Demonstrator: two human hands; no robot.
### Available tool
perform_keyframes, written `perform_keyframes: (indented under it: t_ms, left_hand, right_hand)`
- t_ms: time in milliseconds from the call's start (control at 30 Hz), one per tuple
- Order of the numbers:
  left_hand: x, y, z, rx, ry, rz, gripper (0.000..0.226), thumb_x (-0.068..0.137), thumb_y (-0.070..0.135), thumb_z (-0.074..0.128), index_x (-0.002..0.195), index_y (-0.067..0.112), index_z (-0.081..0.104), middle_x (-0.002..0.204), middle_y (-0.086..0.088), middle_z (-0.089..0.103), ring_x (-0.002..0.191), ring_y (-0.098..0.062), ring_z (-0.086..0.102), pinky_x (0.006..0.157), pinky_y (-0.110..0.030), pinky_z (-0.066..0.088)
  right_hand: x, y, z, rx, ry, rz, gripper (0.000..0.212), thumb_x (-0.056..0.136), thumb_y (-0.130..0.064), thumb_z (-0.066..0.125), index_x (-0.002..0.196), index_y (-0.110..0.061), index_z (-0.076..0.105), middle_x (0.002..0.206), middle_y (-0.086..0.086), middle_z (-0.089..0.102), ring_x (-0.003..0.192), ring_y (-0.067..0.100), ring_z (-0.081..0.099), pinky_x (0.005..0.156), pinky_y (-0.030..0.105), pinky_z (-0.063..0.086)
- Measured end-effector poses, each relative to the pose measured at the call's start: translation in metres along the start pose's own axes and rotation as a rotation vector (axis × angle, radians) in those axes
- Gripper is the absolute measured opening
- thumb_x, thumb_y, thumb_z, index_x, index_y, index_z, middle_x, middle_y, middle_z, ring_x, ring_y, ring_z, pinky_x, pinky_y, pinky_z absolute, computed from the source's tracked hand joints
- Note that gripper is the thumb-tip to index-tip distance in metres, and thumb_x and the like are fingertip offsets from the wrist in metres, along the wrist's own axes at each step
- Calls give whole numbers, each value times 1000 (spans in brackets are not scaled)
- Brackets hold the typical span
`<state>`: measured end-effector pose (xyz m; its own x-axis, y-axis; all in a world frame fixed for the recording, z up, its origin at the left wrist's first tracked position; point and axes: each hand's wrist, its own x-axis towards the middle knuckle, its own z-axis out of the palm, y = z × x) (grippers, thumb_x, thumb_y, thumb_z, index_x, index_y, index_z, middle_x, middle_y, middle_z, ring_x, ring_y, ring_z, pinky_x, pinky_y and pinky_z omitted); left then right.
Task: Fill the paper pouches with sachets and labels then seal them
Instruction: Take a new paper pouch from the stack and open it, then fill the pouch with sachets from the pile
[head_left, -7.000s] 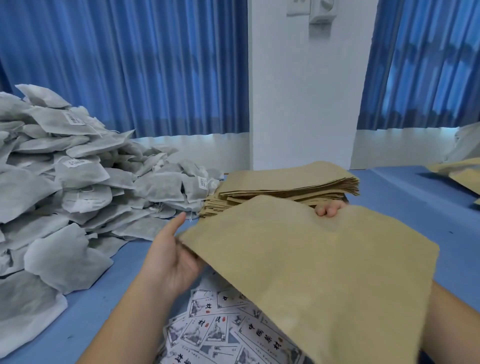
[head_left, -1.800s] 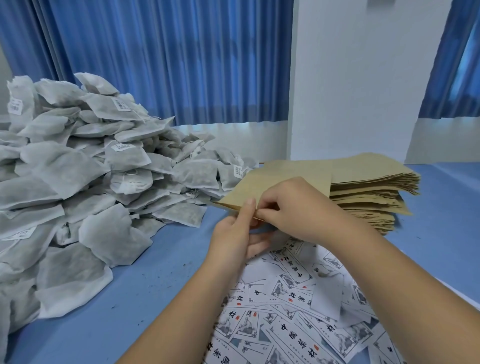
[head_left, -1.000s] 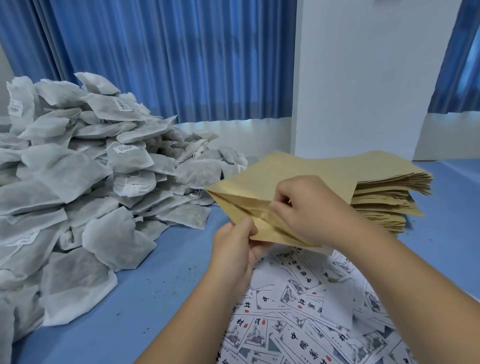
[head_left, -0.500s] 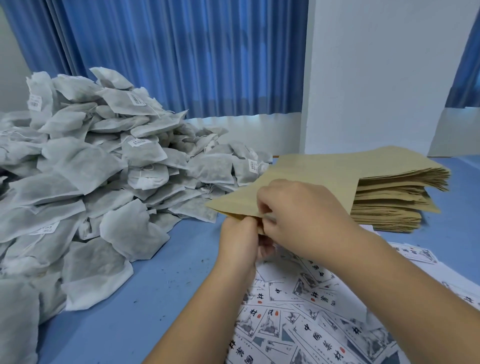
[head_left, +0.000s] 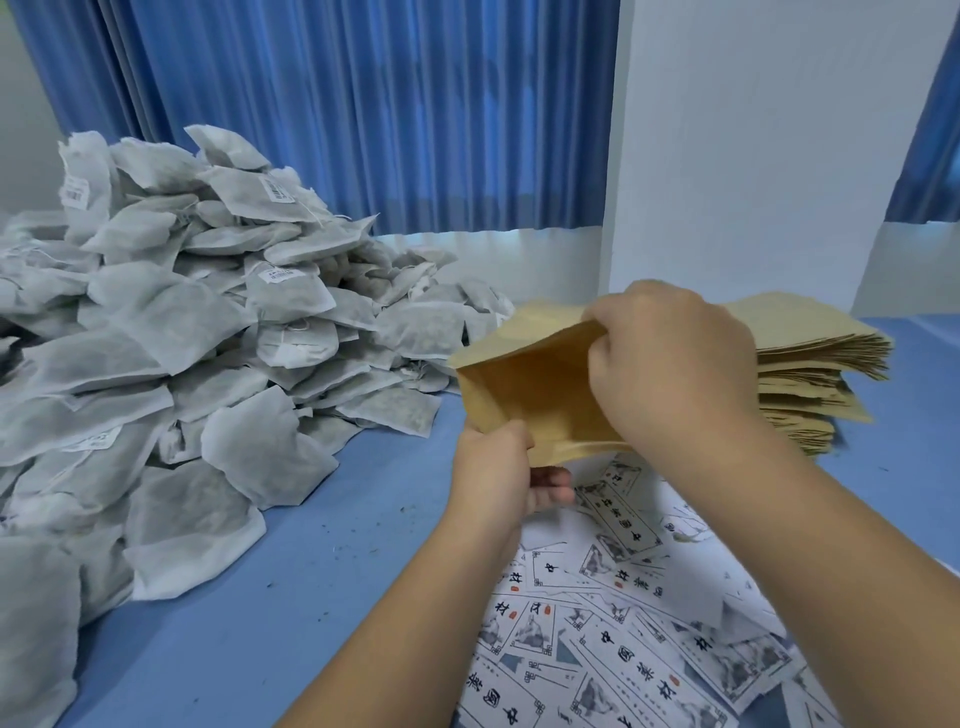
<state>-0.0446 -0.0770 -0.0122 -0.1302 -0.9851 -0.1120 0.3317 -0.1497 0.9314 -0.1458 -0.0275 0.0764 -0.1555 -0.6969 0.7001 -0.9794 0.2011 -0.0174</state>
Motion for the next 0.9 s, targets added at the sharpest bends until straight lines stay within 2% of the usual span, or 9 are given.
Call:
perform_keyframes:
  t_ms: [133,233,300,400,500,633,767,833,900]
  left_hand:
    - [1,2,-2,-190,-62,-75,11,89,-5,39,90,-2,49,49,-11,58,42,-20,59,42,-27,51]
    - [4,6,-6,-390,-62,-112,18,90,-9,36,79,-1,48,47,-11,55,41,-19,59,45,-28,54]
    - [4,10,-10,-470,-58,-119,23,91,-10,34,74,0,47,45,-9,52,41,-18,59,44,-27,54]
    - [4,12,-16,-571,-31,-126,23,91,-9,35,75,1,48,45,-6,48,39,-16,56,43,-24,53]
    - [4,13,-18,-667,-58,-128,23,92,-4,36,77,3,51,48,-6,49,39,-16,55,44,-25,54]
    - [4,14,-20,-733,-177,-138,22,91,-3,35,85,0,56,59,-12,59,50,-22,63,51,-32,57]
    - [6,15,-24,-516,-163,-164,15,93,-3,39,89,-2,53,58,-14,60,53,-23,66,50,-31,57]
    - [9,13,-27,-250,-77,-72,8,97,7,48,97,0,51,65,-13,62,53,-23,67,48,-31,56]
    - [12,10,-32,113,32,88,20,94,26,60,102,10,52,82,-11,63,54,-22,67,49,-34,57]
  right_hand:
    - [-4,-5,-1,61,-38,-38,27,86,-17,49,105,-26,67,94,1,54,79,29,53,55,29,24]
    - [-9,-11,2,39,-160,-117,30,83,-18,52,110,-26,61,90,1,35,82,25,40,53,28,20]
    - [-9,-8,0,27,-234,-125,35,82,-17,50,115,-27,59,90,1,27,86,24,37,58,29,24]
    - [-4,0,-4,62,-395,-59,39,85,-22,49,122,-32,54,98,3,35,102,29,47,72,33,32]
    - [-5,0,-3,127,-516,-46,34,85,-24,48,117,-31,55,91,0,34,93,27,43,74,34,37]
    - [-8,-8,0,209,-287,-42,30,85,-18,49,107,-28,66,92,1,46,84,25,47,66,31,39]
    - [-7,-7,2,327,-149,-43,31,82,-13,48,105,-19,69,101,7,67,93,34,59,76,39,52]
    - [-6,-5,3,338,-157,-30,31,82,-11,49,104,-18,69,102,8,69,94,36,60,79,41,52]
    - [-6,-3,6,319,-187,-23,31,82,-12,49,103,-21,70,101,8,69,92,35,60,78,39,52]
